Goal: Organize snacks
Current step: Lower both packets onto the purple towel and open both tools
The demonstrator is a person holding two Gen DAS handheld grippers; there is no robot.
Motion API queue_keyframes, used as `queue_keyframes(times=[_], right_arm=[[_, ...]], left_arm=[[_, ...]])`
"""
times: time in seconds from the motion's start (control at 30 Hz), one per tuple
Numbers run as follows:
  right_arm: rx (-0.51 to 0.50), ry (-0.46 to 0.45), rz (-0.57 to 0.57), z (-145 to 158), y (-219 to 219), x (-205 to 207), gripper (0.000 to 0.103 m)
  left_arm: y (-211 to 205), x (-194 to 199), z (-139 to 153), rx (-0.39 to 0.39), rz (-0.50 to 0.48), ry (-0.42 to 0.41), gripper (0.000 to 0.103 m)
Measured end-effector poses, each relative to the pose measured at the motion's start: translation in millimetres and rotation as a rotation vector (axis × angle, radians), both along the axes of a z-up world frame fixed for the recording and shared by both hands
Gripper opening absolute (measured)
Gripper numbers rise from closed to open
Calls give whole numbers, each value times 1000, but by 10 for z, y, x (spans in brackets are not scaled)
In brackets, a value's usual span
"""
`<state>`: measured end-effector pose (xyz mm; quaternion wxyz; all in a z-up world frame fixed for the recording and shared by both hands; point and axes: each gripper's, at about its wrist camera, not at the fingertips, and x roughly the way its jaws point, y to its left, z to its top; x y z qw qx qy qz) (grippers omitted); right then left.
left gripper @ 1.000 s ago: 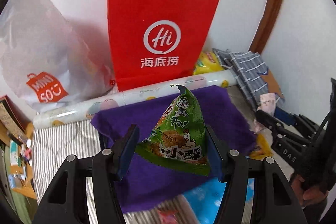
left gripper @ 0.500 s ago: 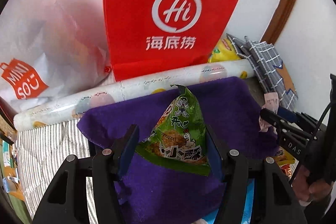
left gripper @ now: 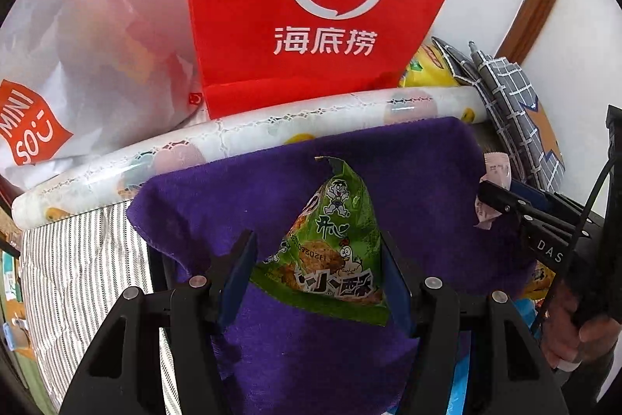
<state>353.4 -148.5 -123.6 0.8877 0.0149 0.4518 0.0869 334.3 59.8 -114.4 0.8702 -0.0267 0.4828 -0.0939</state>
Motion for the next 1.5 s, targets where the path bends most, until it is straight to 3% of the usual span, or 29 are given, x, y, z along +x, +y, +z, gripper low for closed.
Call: queue_keyframes(times=[0.97,1.1,1.23,1.37,1.5], right_arm=[[-2,50,-21,-100,-38,52,43],[2,27,-41,-32,-71,-11,60],[-14,4,-43,90,-89,-112,63],[-25,-22,-53,237,-126,-219,67],[-36,-44,-81,407,-203,-366,70]], left_arm=[[5,106,-191,11,40,73,61],[3,101,-173,3,50,75,61],[-9,62,-100,-7,48,64,64],[-29,23,0,-16,52,56,77],[-35,-26,118,-21,75,52,78]])
